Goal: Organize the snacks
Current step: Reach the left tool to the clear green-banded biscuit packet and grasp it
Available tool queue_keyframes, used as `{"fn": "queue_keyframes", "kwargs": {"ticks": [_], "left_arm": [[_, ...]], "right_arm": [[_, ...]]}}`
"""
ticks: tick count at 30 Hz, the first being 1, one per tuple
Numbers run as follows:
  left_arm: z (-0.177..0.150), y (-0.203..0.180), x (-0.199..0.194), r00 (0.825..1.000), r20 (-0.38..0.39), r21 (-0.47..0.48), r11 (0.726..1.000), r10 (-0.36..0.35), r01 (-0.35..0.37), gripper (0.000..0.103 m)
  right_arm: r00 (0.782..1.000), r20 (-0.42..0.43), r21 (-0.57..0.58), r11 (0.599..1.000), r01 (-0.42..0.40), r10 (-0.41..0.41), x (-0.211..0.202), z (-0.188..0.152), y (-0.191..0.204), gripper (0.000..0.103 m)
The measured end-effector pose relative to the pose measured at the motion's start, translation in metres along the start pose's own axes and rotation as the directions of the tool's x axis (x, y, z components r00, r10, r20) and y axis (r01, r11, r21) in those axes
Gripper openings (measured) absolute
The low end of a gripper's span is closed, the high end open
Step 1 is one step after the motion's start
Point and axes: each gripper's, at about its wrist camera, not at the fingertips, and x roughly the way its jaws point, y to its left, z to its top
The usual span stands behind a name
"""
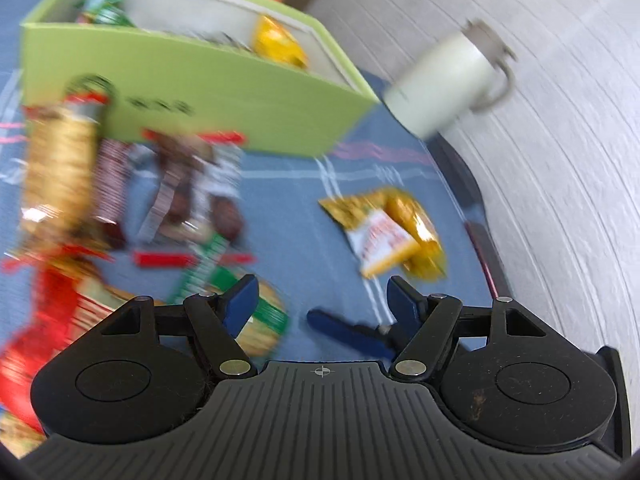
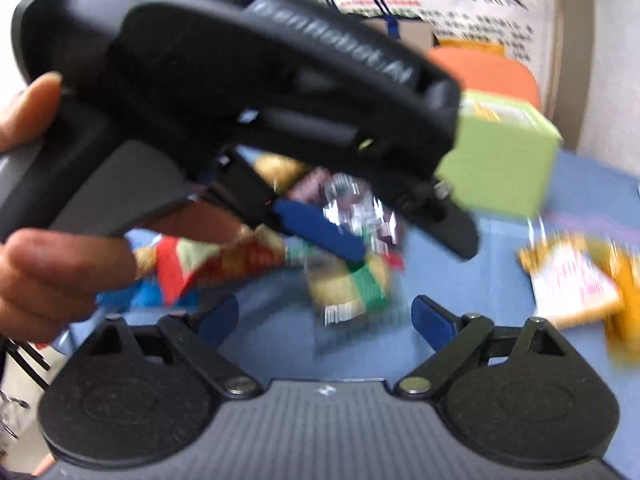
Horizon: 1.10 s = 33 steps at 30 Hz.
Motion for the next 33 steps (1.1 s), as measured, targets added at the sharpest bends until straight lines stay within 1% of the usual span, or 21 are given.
{"fn": "queue_keyframes", "kwargs": {"ticks": [3,5,7,9,11,12,13,15,18,20,22,24,25,27,29,33], "left_arm": [[-0.009,-0.016,0.007,1.0,-0.002,0.047,0.999,0.003,-0.003,0.056],[-0.013,-0.023,0.004,1.0,0.012,0.058,0.998,-0.001,0.0,0.056],[-0.016,-0.023,-0.01,0.999,0.049,0.028,1.0,0.005,-0.006,0.056],[-0.019,-0.017,-0.029,0.995,0.097,-0.016,1.0,0.014,-0.012,0.059],[-0.026,-0.006,-0.049,0.99,0.136,-0.073,0.997,0.035,-0.026,0.062],[-0.03,0.001,-0.055,0.989,0.142,-0.103,0.994,0.049,-0.034,0.063],[-0.034,0.006,-0.059,0.989,0.137,-0.131,0.991,0.057,-0.039,0.063],[-0.04,0.014,-0.058,0.992,0.118,-0.174,0.984,0.049,-0.028,0.063],[-0.04,0.019,-0.047,0.995,0.086,-0.193,0.981,0.056,-0.038,0.063],[-0.034,0.018,-0.037,0.997,0.063,-0.169,0.985,0.037,-0.026,0.063],[-0.031,0.015,-0.025,0.998,0.04,-0.154,0.987,0.052,-0.045,0.064],[-0.034,0.008,-0.022,0.996,0.044,-0.109,0.991,0.079,-0.074,0.064],[-0.036,0.005,-0.021,0.996,0.044,-0.09,0.993,0.08,-0.076,0.065],[-0.039,0.002,-0.019,0.997,0.04,-0.077,0.995,0.068,-0.065,0.065],[-0.039,0.003,-0.019,0.998,0.035,-0.09,0.994,0.058,-0.055,0.065],[-0.038,0.005,-0.021,0.995,0.05,-0.099,0.992,0.084,-0.079,0.066]], "right_arm": [[1.0,0.001,0.014,1.0,0.011,-0.011,-0.017,-0.016,0.006,0.093],[0.999,0.025,0.005,1.0,0.022,-0.022,-0.027,-0.018,0.008,0.093],[0.997,0.063,0.005,0.999,0.038,-0.038,-0.031,-0.012,0.005,0.093],[0.995,0.087,0.004,0.999,0.049,-0.049,-0.027,-0.003,0.002,0.093],[0.996,0.088,-0.013,0.999,0.03,-0.029,-0.016,0.007,-0.002,0.093],[0.997,0.078,-0.022,1.0,0.021,-0.019,-0.009,0.011,-0.003,0.093],[0.998,0.065,-0.034,0.999,0.006,-0.004,-0.002,0.013,-0.004,0.093],[1.0,0.028,-0.063,0.998,-0.007,0.009,0.01,0.011,-0.006,0.093],[1.0,-0.005,-0.122,0.992,0.022,-0.022,0.019,0.007,-0.001,0.093],[1.0,-0.006,-0.129,0.992,0.003,-0.004,0.012,-0.001,0.005,0.093],[1.0,-0.009,-0.104,0.994,-0.029,0.028,0.009,-0.007,0.009,0.093],[0.999,-0.002,-0.092,0.995,-0.036,0.036,-0.001,-0.016,0.014,0.093],[0.999,0.001,-0.085,0.996,-0.037,0.037,-0.005,-0.019,0.016,0.093],[1.0,0.011,-0.063,0.998,-0.018,0.018,-0.009,-0.022,0.016,0.093],[1.0,0.02,-0.019,1.0,-0.001,0.001,-0.011,-0.022,0.012,0.093],[0.998,0.013,0.043,0.998,0.055,-0.055,-0.005,-0.017,0.005,0.093]]}}
